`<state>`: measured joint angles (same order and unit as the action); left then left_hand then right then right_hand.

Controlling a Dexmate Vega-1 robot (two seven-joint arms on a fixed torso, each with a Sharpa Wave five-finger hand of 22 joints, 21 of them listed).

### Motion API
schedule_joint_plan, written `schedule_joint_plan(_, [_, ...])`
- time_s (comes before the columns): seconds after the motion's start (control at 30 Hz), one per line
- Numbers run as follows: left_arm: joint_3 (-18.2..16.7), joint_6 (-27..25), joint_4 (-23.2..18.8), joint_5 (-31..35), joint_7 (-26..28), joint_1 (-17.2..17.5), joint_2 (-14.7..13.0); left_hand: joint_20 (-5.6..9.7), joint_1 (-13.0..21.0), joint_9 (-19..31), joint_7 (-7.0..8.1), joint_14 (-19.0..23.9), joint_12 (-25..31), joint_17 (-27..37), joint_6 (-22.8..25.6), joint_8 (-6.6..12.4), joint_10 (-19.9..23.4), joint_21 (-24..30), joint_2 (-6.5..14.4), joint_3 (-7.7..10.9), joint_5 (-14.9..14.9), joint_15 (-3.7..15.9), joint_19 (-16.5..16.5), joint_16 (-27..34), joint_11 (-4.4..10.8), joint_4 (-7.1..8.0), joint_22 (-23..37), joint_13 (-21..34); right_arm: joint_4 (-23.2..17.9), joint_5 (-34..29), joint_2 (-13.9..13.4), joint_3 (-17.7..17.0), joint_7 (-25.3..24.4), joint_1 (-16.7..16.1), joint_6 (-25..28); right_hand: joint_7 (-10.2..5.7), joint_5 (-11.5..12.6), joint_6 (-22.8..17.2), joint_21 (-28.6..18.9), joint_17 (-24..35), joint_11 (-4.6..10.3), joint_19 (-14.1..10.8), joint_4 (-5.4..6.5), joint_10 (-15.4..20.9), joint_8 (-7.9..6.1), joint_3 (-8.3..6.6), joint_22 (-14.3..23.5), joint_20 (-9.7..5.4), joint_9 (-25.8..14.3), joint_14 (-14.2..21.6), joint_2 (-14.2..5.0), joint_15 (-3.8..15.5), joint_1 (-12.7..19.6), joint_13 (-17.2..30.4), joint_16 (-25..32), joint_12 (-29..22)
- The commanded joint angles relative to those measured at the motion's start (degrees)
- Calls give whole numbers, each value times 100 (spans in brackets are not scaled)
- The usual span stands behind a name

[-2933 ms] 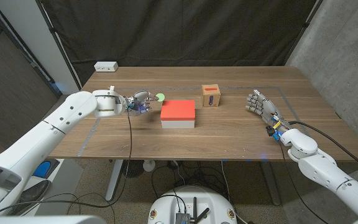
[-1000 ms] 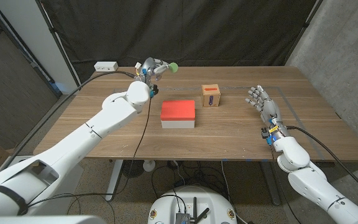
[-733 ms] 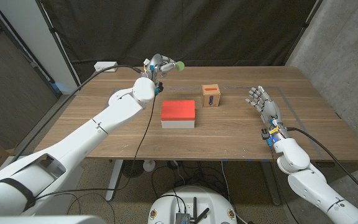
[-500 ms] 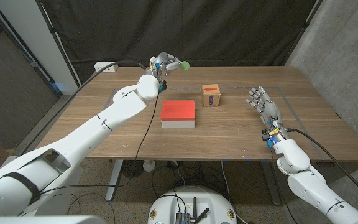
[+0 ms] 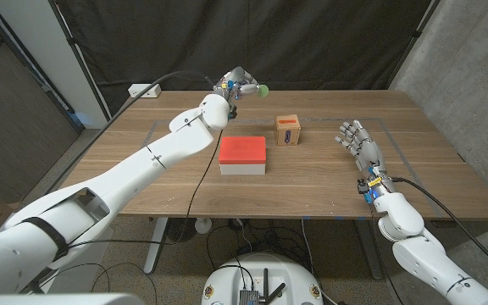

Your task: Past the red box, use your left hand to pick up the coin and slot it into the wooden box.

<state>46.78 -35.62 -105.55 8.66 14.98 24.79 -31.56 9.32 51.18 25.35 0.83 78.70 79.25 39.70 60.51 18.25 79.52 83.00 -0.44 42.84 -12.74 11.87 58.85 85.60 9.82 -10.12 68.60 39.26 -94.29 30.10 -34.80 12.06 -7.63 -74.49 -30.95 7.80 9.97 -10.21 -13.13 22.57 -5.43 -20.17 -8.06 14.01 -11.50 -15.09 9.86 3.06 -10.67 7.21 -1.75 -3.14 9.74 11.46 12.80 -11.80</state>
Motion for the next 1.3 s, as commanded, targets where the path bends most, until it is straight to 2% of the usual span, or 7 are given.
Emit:
schedule_joint_plan(0.03, [619,-610,179,1097,-313,-403,273,278,118,7,-367,-24,46,8,489,356,2,39,156,37,-43,20,-11,14,11,13,28,25,-131,-12,-47,-73,-63,-145,45,-21,17,-23,27,18,-15,-4,-19,16,-10,-18,20,19,-2,35,6,-22,-14,1,34,22])
schedule_joint_plan(0.1, [771,-936,222,1310,-407,-519,389,278,119,0,-374,-18,62,11,507,368,4,42,153,39,-44,20,-8,21,4,11,31,42,-154,-18,-58,-84,-71,-161,61,-23,17,-20,29,16,-21,-8,-18,14,-7,-18,20,21,-2,36,5,-31,-15,0,33,24])
schedule_joint_plan(0.23, [1093,-1194,356,1638,-691,-804,514,279,122,-10,-364,-20,76,29,497,382,0,48,151,40,-43,21,-6,32,27,9,23,49,-174,-17,-76,-92,-56,-164,87,-25,17,-21,36,13,-30,-10,-17,18,-5,-18,21,20,-2,36,5,-34,-16,-1,31,22])
schedule_joint_plan(0.37, [1444,-1304,509,1952,-1084,-1134,594,278,111,-15,-357,-37,84,29,483,400,-14,70,158,56,-45,21,-5,28,17,19,57,53,-176,4,-82,-88,-22,-155,100,-27,17,-22,41,11,-38,-11,-17,19,-4,-17,21,25,-2,34,4,-36,-17,-2,29,22])
schedule_joint_plan(0.57, [1773,-1348,812,2237,-1562,-1466,795,279,107,-29,-356,-30,72,43,477,418,3,61,146,50,-39,19,-25,42,29,13,35,9,-206,22,-93,-98,-20,-184,131,-27,17,-22,49,7,-41,-14,-15,27,-1,-16,21,27,-2,34,4,-32,-20,-3,27,20])
schedule_joint_plan(0.97, [2119,-1208,1423,2618,-1892,-1718,1238,277,109,-41,-339,-37,88,60,451,464,-17,59,149,41,-28,22,-51,43,35,15,18,18,-204,18,-85,-121,-30,-213,121,-24,17,-17,66,0,-39,-12,-13,31,6,-14,22,38,-2,35,3,-34,-24,-4,24,20])
schedule_joint_plan(1.3, [2477,-1332,1856,3027,-2099,-1841,1600,278,105,-60,-335,-64,107,27,420,478,-47,50,144,33,-24,20,-62,6,43,15,5,54,-168,35,-70,-125,-20,-209,120,-35,17,-14,78,-6,-35,-17,-12,29,10,-12,23,51,-2,42,2,-53,-29,-6,24,22])
